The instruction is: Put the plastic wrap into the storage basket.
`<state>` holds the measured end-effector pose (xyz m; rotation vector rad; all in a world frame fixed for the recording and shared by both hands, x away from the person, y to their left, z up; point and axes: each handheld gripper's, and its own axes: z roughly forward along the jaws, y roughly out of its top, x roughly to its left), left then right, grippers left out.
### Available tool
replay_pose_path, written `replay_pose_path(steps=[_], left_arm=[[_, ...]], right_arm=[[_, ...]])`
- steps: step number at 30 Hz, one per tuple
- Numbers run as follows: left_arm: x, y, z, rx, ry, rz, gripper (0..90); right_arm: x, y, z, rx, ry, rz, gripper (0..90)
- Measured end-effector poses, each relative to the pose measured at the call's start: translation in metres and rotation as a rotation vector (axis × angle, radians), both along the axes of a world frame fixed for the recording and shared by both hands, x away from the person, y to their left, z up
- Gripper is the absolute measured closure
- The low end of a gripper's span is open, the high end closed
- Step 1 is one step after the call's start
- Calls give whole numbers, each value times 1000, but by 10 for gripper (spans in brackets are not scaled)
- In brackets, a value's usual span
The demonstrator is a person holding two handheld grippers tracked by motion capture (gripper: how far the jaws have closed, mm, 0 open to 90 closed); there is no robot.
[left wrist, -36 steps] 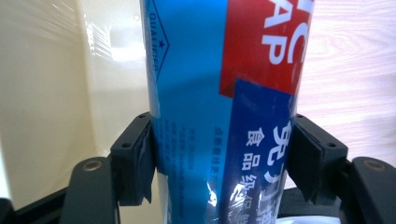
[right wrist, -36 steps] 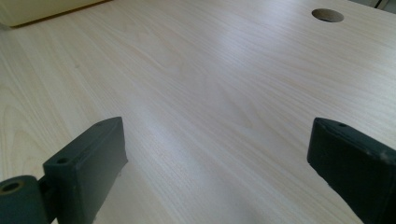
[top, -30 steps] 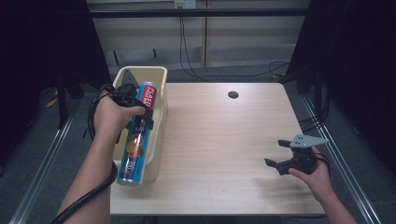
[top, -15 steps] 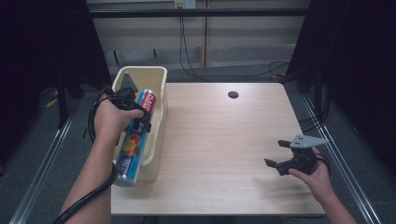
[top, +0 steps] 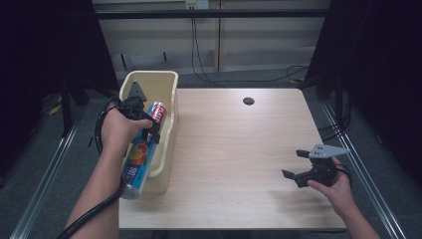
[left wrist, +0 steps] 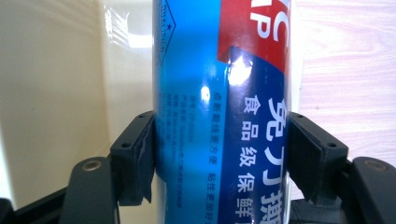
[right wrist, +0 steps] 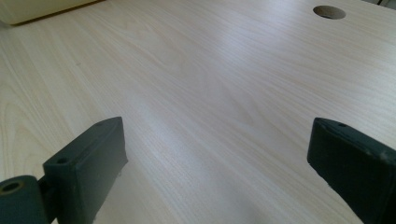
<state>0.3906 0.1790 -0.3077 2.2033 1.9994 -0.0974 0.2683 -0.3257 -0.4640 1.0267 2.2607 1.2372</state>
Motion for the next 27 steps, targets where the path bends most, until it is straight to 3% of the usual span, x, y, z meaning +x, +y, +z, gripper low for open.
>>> replay_pose_path(steps=[16,22,23,24,25,26,27], left_arm=[[4,-2,-23,-1,54,17,318],[6,-2,-21,1,66,23,320],[6,-1,-18,1,54,28,323],[6,0,-11,-8,10,38,357],[6,2,-1,-33,-25,58,605],[6,4,7,-90,-38,40,809],[5,0,11,-86,-17,28,672]], right_arm=[[1,1,-1,-4,9,6,43],[1,1,-2,-6,8,3,43],[1,1,-2,-6,6,7,43],[1,1,-2,-6,5,7,43],[1,1,-1,-6,7,4,43],[1,1,-1,-5,9,6,43],[1,1,-1,-3,9,7,43]])
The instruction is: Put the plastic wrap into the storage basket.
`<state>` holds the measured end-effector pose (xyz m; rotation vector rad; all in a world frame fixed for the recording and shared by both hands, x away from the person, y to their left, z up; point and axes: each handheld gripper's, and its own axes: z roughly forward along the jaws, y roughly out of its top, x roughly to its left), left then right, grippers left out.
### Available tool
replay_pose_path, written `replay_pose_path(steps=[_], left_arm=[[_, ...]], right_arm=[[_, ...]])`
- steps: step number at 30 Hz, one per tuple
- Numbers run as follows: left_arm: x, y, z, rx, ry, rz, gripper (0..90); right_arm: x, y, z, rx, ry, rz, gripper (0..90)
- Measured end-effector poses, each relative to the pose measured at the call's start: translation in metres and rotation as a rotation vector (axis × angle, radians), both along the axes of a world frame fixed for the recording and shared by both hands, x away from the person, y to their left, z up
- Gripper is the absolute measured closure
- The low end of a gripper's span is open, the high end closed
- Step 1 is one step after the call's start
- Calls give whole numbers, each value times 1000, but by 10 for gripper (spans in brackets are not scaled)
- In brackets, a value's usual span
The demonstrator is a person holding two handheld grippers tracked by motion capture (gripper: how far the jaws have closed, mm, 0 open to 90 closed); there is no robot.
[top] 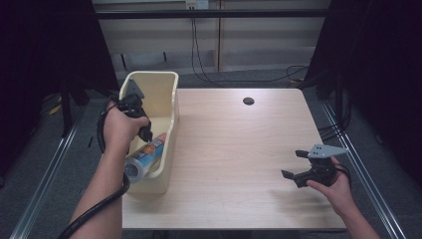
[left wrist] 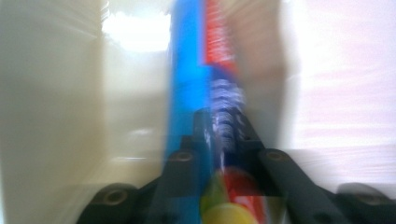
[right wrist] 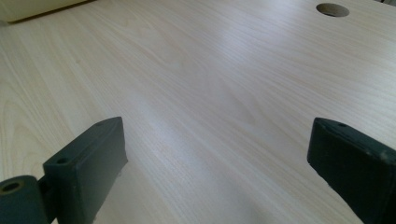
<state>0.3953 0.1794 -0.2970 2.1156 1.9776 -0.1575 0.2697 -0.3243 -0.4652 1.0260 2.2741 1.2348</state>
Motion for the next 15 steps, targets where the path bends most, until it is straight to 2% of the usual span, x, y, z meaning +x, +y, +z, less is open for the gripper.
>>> replay_pose_path(steps=[2,4,6,8,15], left_arm=[[-1,-2,7,36,-5,0,591],[-1,-2,10,21,5,16,618],[-1,-3,9,32,14,9,568],[-2,-5,8,15,12,5,530],[-4,-14,13,-19,-40,-14,396]], right_arm=[[0,0,0,-3,0,3,43],[0,1,1,-3,-1,5,43],[-1,0,2,-3,-2,6,43],[-1,-1,2,-2,-5,0,43],[-1,-3,2,6,-5,2,43]])
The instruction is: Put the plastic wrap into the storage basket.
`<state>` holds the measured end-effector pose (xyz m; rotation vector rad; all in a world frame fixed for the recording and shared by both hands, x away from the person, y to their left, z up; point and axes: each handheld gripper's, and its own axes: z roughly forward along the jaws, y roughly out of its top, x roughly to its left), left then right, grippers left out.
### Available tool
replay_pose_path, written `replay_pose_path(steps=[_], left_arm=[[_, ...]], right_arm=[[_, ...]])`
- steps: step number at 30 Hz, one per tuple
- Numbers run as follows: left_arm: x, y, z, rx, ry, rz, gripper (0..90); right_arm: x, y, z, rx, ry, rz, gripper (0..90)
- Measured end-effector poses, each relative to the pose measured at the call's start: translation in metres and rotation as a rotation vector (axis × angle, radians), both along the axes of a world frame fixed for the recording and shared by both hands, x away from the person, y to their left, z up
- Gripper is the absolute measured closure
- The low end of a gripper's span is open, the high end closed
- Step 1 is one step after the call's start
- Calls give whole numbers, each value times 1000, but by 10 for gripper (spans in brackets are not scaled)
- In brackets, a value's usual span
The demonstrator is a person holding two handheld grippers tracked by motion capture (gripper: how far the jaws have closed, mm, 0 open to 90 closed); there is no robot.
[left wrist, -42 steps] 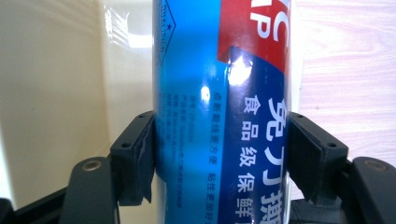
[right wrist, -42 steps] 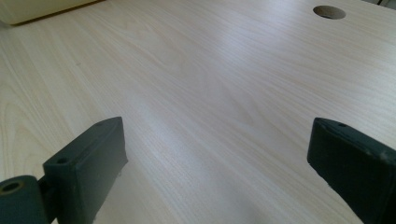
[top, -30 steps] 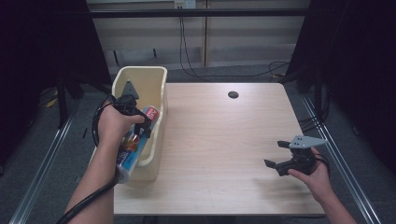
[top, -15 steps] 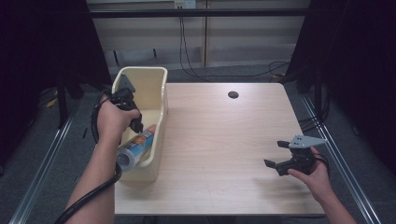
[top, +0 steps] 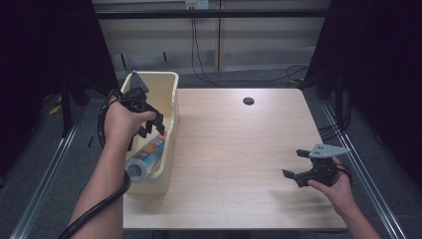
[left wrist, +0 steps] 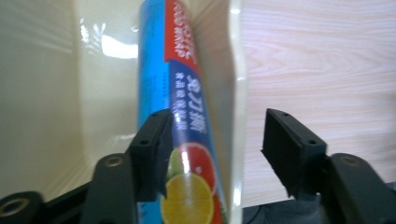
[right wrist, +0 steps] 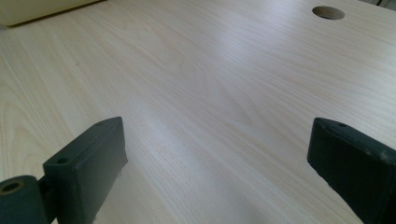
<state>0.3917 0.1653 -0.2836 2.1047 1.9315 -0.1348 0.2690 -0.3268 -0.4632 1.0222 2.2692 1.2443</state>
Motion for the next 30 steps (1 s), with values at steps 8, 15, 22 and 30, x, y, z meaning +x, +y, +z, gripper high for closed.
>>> replay_pose_path(steps=[8,15,22,30], left_arm=[[0,-13,-1,-40,-33,-42,272],[1,-22,-3,-59,-57,-66,160],[2,-32,-7,-79,-64,-93,105],[1,-45,-10,-93,-76,-123,86]], right_arm=[[-1,3,-1,-14,2,1,43],[-1,1,0,-8,1,-3,43],[-1,1,0,-7,-2,-2,43],[-3,1,1,-5,-2,-1,43]])
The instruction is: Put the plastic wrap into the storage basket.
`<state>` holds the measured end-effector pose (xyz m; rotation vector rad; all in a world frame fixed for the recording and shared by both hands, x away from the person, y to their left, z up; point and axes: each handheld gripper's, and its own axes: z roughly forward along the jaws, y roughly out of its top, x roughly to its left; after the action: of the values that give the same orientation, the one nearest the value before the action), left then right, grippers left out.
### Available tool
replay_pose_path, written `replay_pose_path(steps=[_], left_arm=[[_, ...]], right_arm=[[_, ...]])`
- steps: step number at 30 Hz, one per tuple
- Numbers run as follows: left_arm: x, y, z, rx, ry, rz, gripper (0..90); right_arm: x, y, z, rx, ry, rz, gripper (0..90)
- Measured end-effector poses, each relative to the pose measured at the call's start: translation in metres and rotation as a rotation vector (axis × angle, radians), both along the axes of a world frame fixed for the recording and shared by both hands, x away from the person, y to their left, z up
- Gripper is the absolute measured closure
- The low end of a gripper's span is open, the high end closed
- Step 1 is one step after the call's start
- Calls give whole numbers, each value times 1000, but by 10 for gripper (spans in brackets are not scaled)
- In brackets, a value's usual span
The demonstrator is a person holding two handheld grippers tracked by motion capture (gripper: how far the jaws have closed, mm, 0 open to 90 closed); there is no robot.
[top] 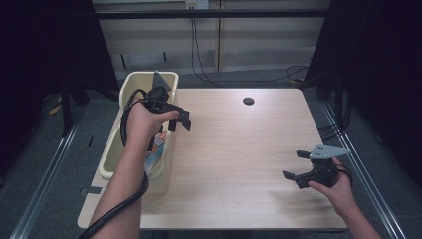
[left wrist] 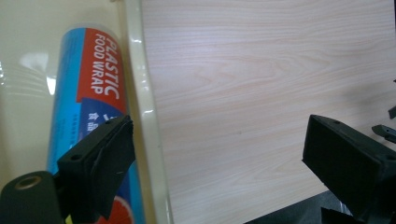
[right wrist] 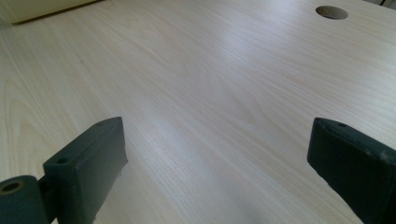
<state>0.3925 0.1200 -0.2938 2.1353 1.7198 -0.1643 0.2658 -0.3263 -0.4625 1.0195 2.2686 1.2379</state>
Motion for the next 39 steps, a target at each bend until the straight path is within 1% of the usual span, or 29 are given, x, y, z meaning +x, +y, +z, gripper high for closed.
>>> replay_pose_path(steps=[1,2,4,5,8,10,12,15,17,18,20,22,24,32,34,35,36,38,39], left_arm=[[0,-2,0,3,-10,-5,83],[-1,-4,0,2,-10,-15,81],[-1,-7,0,-14,-9,-24,78],[-2,-9,0,-15,-16,-23,75],[-2,-13,-1,-13,-30,-42,57],[-2,-15,-2,-21,-27,-49,55],[-2,-18,-3,-24,-33,-50,56],[-3,-23,-5,-32,-33,-68,52],[-3,-27,-6,-46,-31,-75,49],[-3,-29,-6,-41,-33,-74,48],[-4,-33,-7,-37,-44,-85,49],[-4,-36,-8,-44,-40,-99,46],[-5,-40,-10,-52,-44,-107,46],[-8,-54,-16,-58,-47,-145,44],[-8,-56,-17,-54,-54,-148,44],[-8,-57,-18,-64,-54,-143,44],[-8,-57,-19,-60,-60,-145,44],[-9,-59,-20,-62,-56,-149,45],[-9,-60,-21,-71,-57,-147,44]], right_arm=[[0,0,0,1,-1,2,43],[0,0,1,0,-7,-1,43],[0,0,1,1,-5,-4,43],[1,0,1,-1,-6,-2,43],[0,1,0,-1,-4,2,43],[1,1,1,-1,-6,4,43],[1,1,1,-1,-4,6,43],[1,1,1,-2,-4,3,43],[1,1,1,-1,-5,3,43],[1,1,1,-1,-4,4,43],[0,1,1,0,-4,4,43],[0,0,1,-1,-5,4,43],[0,0,1,-2,-6,1,43],[0,1,1,-4,-8,4,43],[0,1,1,-1,-3,7,43],[0,1,1,-2,-3,8,43],[0,1,1,-2,-2,9,43],[-1,1,1,-2,-1,9,43],[0,1,1,-2,-2,10,43]])
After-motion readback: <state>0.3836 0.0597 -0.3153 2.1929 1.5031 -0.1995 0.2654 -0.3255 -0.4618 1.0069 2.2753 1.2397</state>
